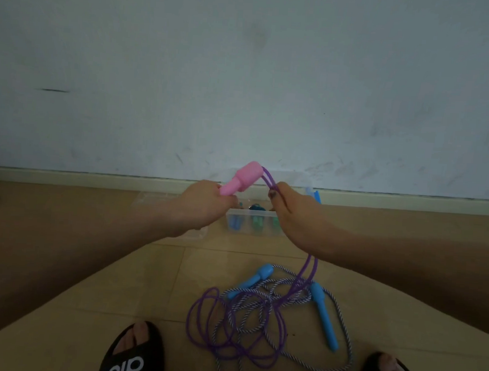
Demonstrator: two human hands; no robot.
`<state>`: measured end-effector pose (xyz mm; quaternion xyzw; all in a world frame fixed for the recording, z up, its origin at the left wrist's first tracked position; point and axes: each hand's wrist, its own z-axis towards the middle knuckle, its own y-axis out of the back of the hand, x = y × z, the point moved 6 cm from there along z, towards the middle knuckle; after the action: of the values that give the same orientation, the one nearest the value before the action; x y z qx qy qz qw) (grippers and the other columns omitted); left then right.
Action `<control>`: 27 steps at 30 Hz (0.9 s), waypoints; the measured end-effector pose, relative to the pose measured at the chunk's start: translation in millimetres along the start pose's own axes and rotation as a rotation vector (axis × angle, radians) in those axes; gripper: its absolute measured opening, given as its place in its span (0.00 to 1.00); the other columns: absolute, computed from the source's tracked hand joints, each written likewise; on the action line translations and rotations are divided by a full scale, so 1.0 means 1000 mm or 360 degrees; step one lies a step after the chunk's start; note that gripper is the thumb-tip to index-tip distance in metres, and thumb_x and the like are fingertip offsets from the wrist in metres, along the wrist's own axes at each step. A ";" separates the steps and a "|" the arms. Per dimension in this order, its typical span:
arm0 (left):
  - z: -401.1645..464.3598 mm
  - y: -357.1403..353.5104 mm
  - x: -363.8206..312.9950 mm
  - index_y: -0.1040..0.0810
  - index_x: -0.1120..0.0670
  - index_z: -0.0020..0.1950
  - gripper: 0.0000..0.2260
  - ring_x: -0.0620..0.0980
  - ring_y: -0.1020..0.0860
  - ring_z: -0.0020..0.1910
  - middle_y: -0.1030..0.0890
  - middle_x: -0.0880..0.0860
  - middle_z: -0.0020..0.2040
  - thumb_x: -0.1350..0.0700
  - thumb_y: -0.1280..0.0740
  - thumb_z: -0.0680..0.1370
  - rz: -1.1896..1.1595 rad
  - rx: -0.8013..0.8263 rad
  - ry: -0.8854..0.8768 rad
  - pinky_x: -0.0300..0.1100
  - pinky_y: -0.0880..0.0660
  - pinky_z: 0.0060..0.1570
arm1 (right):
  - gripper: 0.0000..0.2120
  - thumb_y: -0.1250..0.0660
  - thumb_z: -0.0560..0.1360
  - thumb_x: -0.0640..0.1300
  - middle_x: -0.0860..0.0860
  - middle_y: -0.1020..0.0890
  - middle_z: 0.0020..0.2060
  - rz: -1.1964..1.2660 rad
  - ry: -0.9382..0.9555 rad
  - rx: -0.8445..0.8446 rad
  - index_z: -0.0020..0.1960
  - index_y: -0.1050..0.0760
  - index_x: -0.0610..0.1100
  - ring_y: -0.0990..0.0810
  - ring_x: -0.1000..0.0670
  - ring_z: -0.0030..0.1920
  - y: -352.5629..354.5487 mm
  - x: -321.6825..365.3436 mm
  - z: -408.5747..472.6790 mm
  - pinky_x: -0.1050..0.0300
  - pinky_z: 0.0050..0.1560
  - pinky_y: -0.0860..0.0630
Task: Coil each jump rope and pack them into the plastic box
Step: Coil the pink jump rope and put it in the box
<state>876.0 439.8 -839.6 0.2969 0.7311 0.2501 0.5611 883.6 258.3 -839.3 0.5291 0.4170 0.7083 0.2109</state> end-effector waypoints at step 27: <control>-0.027 -0.024 -0.019 0.29 0.52 0.51 0.05 0.56 0.20 0.42 0.20 0.54 0.49 0.53 0.43 0.81 0.1676 -0.0100 -0.0782 0.46 0.27 0.37 | 0.19 0.34 0.77 0.53 0.48 0.31 0.25 0.0321 -0.0019 0.0855 0.36 0.25 0.40 0.36 0.52 0.22 -0.003 0.049 0.009 0.62 0.22 0.37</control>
<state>849.9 408.4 -836.7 0.6530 0.3256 0.4407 0.5229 874.1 299.3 -812.4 0.6090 0.5338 0.5866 -0.0058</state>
